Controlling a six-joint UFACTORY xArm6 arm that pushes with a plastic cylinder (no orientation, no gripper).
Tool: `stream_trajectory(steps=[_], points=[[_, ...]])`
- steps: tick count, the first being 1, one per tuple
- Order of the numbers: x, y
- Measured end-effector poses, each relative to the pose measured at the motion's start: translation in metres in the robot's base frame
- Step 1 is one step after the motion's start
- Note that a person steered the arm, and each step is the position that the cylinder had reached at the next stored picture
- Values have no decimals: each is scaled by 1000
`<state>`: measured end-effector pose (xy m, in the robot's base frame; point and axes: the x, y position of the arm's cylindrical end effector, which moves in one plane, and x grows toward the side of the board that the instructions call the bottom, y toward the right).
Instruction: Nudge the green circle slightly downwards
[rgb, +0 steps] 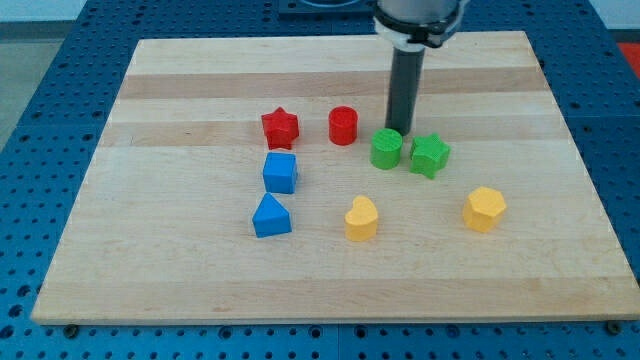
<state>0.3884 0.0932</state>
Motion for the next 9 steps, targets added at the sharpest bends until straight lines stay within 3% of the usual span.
stream_trajectory(steps=[2,3,4,7,9], points=[[51,15],[48,33],[-1,36],[-13,-74],[-29,-80]])
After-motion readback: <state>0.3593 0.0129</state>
